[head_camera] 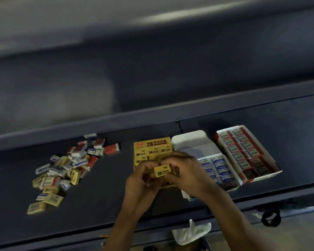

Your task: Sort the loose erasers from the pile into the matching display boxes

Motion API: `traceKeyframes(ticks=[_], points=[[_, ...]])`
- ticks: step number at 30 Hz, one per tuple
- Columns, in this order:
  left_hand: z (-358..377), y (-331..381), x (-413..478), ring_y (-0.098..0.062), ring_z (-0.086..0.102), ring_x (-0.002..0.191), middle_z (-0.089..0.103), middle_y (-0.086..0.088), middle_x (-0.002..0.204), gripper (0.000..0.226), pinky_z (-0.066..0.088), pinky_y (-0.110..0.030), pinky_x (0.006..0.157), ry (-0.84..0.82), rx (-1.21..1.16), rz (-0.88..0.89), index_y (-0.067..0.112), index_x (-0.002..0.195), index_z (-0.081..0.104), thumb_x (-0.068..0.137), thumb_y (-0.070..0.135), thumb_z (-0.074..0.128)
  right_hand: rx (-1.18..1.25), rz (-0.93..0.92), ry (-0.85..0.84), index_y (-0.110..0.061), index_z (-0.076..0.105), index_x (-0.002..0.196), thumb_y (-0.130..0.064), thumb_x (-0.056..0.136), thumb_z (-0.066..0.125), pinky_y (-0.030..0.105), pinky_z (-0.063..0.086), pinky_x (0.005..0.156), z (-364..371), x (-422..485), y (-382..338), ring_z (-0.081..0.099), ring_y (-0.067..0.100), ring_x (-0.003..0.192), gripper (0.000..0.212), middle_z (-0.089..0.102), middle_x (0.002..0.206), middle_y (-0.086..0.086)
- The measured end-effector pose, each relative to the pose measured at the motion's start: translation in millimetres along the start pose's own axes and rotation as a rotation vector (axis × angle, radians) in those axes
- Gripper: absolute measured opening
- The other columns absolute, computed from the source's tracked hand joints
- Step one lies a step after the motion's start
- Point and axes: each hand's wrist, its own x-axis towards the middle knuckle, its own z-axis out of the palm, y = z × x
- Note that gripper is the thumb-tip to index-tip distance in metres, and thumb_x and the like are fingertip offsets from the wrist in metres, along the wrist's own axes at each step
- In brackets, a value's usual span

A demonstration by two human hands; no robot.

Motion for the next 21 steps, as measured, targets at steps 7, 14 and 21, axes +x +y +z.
traceKeyframes(ticks=[7,14,21], points=[[-32.6,-32.3,0.8,-0.012,0.060,0.086,0.063,0.005,0.099,0.037,0.047,-0.019,0.066,0.151,0.701,0.266,0.023,0.109,0.064,0.075,0.011,0.073,-0.129,0.110,-0.038,-0.018,0.057,0.122,-0.016,0.088,0.060,0.017,0.040,0.090,14.8,29.4,-1.9,0.050,0.010,0.111,0.034,0.047,0.126,-0.003],[-50.9,-46.7,-0.4,-0.028,0.060,0.087,0.066,-0.004,0.101,0.039,0.054,-0.041,0.071,0.173,0.947,0.247,0.018,0.110,0.064,0.071,0.015,0.072,-0.186,0.185,0.015,-0.018,0.055,0.109,-0.014,0.088,0.060,0.018,0.045,0.077,37.0,49.3,-3.3,0.055,0.010,0.095,0.022,0.054,0.115,0.000],[-55.1,-49.7,1.3,-0.023,0.062,0.090,0.067,0.002,0.099,0.033,0.055,-0.038,0.070,0.137,0.912,0.283,0.024,0.103,0.066,0.073,0.014,0.075,-0.231,0.196,0.011,-0.016,0.058,0.106,-0.017,0.089,0.058,0.022,0.046,0.080,46.1,50.4,-3.7,0.056,0.015,0.100,0.016,0.048,0.121,0.002]])
